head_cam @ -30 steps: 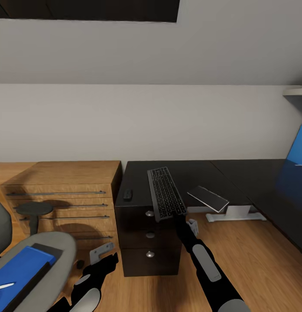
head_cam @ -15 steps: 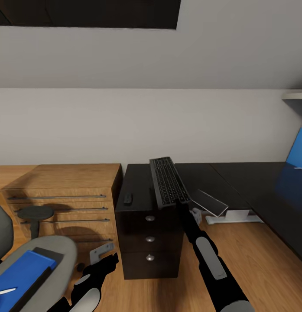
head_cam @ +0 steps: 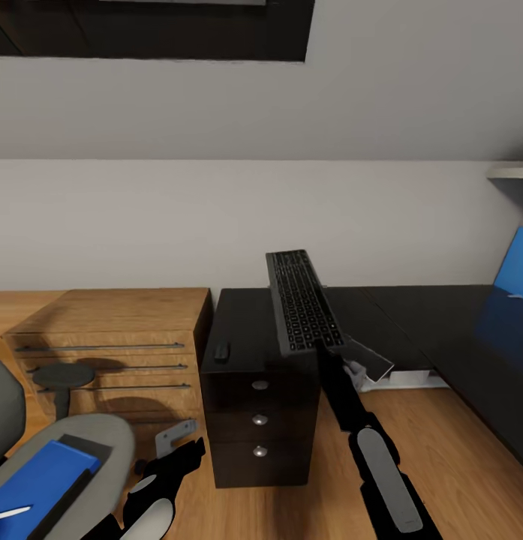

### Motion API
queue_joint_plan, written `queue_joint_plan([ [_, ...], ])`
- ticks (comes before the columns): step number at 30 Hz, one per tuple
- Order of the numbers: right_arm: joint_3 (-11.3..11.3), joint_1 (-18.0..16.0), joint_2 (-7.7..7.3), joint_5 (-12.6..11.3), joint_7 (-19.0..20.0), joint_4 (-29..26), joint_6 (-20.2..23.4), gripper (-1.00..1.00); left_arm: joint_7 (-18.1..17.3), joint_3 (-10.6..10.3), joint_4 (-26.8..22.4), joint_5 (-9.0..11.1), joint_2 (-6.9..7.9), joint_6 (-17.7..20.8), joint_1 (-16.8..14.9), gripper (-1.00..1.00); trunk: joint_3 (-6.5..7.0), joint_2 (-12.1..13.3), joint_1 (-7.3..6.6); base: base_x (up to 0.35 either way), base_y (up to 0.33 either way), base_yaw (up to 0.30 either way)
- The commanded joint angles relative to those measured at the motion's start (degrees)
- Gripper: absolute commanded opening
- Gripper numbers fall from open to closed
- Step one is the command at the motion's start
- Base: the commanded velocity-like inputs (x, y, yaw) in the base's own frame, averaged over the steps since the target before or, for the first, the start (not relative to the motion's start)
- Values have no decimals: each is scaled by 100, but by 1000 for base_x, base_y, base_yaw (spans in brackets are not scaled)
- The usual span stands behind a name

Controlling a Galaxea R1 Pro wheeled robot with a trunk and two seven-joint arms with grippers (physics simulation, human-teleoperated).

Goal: In the bedroom, organize the workspace by keeping the computer under the desk, ensuring the monitor is on the desk, placing the keyboard on the desk next to the monitor, placing the mouse on the desk next to the keyboard, moving the folder from the swivel chair onto the desk next to the mouse, stacking the notebook on top of the folder with the pen on top of the notebook, and positioning the swivel chair next to the desk.

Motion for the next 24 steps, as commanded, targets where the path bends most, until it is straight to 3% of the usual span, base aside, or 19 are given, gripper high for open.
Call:
queue_joint_plan([
  [1, -5, 60, -1, -63, 29, -117, 27, -100, 34, -10, -8, 12, 4, 29, -7, 100, 12, 39, -23, 0, 0, 0],
  [7, 23, 158, -5, -52, 23, -334, 34, -100, 34, -11, -8, 13, 4, 32, -7, 100, 120, 279, -155, 0, 0, 0],
  [12, 24, 170, -3, -45, 30, -347, 25, -100, 34, -11, -8, 7, 4, 34, -7, 100, 120, 279, -155, 0, 0, 0],
  [16, 84, 174, 25, -39, -157, -347, 10, -100, 40, -17, -8, -2, 4, 24, -7, 100, 120, 279, -155, 0, 0, 0],
  [20, 119, 174, 27, -56, -292, -323, 1, -100, 43, -32, -8, -12, -10, 20, -7, 100, 120, 279, -155, -304, 1, 0],
  [21, 113, 174, 16, -46, -791, -321, 1, -100, 49, -91, -3, -20, -13, 20, -7, 100, 120, 279, -155, -304, 168, -197],
  [24, 112, 174, 13, -36, -852, -317, 1, -100, 56, -170, 0, -27, -14, 20, -7, 100, 116, 279, -155, -244, 230, -230],
])
